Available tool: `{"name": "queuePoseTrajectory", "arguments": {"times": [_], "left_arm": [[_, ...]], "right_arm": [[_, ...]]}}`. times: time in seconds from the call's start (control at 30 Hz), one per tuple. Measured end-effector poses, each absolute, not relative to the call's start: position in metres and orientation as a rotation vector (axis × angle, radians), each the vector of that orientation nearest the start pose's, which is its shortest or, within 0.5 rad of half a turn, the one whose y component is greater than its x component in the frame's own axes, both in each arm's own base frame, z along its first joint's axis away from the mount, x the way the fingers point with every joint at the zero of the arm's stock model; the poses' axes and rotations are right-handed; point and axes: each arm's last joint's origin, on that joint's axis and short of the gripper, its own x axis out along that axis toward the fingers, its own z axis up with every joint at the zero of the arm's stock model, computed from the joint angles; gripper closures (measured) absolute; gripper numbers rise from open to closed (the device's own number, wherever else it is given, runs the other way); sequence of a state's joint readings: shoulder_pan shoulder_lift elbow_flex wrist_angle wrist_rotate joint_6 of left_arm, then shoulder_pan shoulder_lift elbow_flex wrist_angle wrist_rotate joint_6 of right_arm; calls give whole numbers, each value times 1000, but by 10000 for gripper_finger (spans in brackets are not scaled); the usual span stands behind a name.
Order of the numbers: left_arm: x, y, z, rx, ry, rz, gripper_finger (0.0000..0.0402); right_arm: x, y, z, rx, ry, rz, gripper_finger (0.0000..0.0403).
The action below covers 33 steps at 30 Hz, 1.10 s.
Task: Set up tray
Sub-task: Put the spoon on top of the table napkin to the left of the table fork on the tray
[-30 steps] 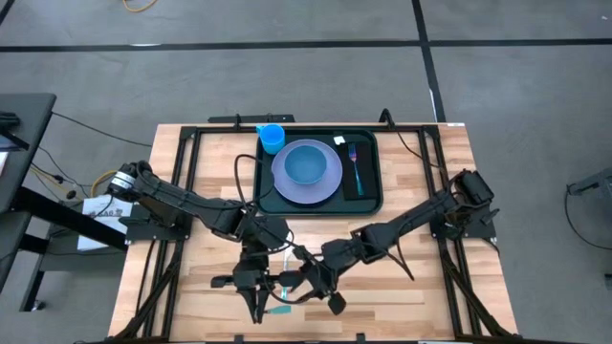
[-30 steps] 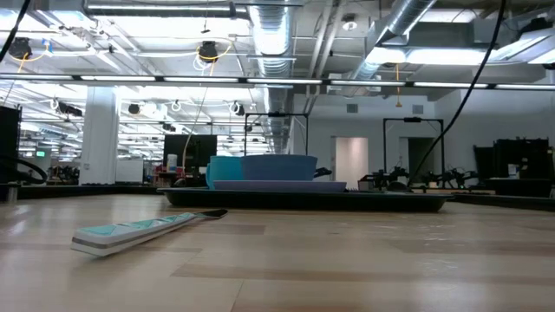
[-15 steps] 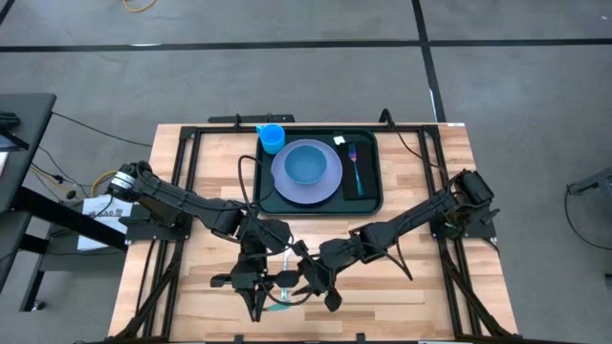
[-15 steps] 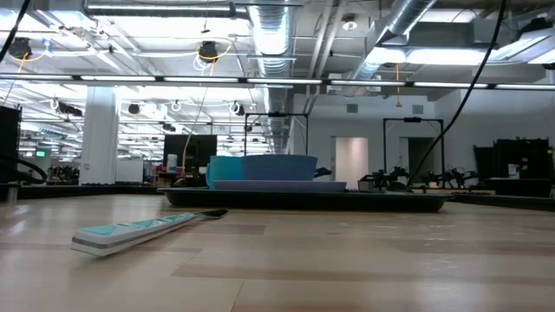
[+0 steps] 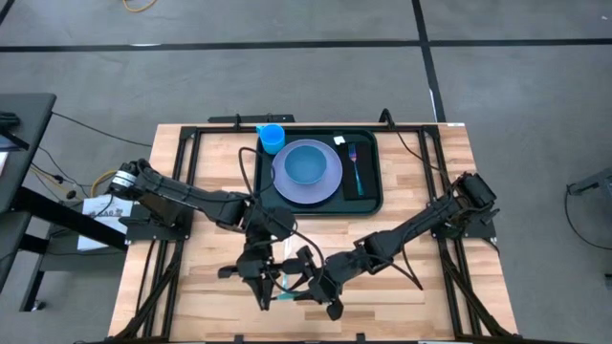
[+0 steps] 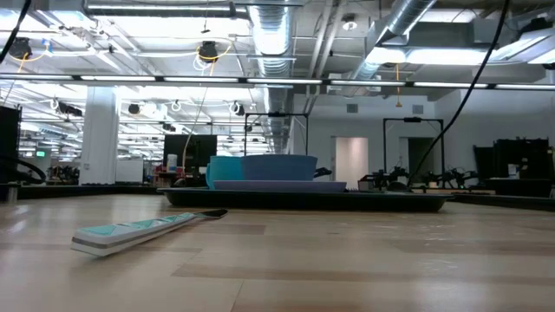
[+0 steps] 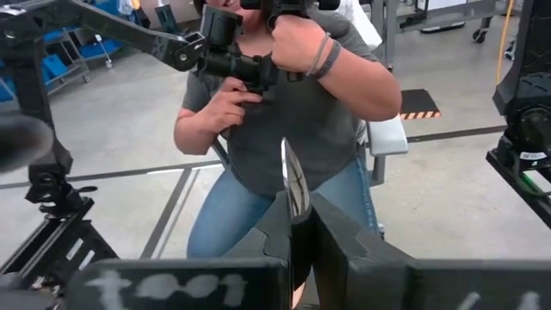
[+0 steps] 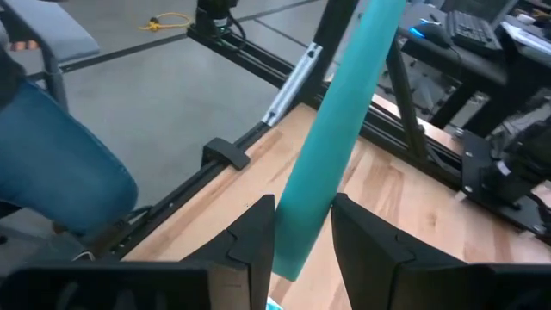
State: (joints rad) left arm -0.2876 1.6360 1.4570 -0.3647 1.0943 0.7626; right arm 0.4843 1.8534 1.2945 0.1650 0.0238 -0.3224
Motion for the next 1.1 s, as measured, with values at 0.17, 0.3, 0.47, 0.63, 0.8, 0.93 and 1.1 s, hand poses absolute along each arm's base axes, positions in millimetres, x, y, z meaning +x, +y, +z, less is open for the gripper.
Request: {"name": "queuePoseTrajectory", "arguments": {"times": [0.17, 0.3, 0.47, 0.63, 0.8, 0.93, 1.1], "left_arm": [[339, -122, 342, 409, -19, -1441, 399], [340, -120, 342, 417, -30, -1432, 399], [340, -119, 344, 449, -15, -1382, 399], [340, -119, 344, 458, -20, -1376, 399], [340, -118, 343, 463, -7, -1365, 399], [340, -118, 343, 465, -3, -1359, 399], [340, -118, 343, 465, -3, -1359, 399]], "right_arm": [[375, 194, 241, -415, 316, 466, 296], [376, 193, 241, -417, 317, 454, 296], [376, 192, 240, -419, 323, 452, 296], [378, 189, 241, -437, 314, 448, 296], [379, 186, 241, -434, 316, 439, 314], [379, 185, 241, -431, 314, 432, 338], [379, 186, 241, -420, 314, 429, 338]]}}
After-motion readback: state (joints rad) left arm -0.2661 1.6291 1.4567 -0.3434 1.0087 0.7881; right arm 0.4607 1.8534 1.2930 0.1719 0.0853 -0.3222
